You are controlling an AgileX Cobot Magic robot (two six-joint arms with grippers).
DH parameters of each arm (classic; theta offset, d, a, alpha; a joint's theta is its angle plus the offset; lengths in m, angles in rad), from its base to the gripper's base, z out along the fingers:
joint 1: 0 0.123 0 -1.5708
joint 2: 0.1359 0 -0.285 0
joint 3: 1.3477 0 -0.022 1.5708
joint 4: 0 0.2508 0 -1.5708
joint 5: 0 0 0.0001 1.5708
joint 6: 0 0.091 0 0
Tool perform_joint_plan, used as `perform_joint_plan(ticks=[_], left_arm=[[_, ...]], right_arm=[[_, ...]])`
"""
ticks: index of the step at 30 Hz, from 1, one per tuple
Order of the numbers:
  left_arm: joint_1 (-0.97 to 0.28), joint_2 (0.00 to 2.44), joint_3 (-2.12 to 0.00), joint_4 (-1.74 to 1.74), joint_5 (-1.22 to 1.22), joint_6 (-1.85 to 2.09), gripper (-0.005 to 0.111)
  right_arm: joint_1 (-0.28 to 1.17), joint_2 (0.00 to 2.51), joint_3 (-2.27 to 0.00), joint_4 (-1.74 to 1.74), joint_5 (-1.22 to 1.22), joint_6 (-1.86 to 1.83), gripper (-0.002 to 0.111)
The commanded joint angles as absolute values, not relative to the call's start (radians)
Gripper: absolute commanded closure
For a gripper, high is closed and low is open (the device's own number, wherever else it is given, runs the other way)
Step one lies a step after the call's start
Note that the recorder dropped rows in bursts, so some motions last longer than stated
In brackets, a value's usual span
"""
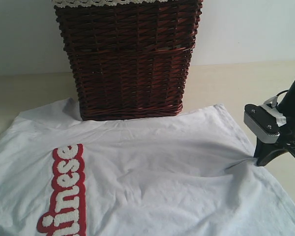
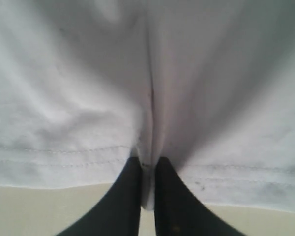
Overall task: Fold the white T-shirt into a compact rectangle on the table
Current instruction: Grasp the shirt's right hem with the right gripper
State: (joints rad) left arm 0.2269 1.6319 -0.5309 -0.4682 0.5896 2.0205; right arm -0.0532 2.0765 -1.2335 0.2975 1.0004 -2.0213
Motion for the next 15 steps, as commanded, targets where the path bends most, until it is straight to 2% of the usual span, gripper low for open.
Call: perform_joint_plan(ticks=[1, 15], left_arm=[[0.220, 1.640, -0.525, -0.461, 0.543, 2.023, 0.081], [0.220, 1.640, -0.525, -0.461, 0.543, 2.023, 0.081]], right_arm=[[-0.052, 2.084, -1.226, 0.263, 1.037, -2.012, 0.108], [-0.052, 2.061, -1.226, 0.265, 1.053, -1.911, 0.108]])
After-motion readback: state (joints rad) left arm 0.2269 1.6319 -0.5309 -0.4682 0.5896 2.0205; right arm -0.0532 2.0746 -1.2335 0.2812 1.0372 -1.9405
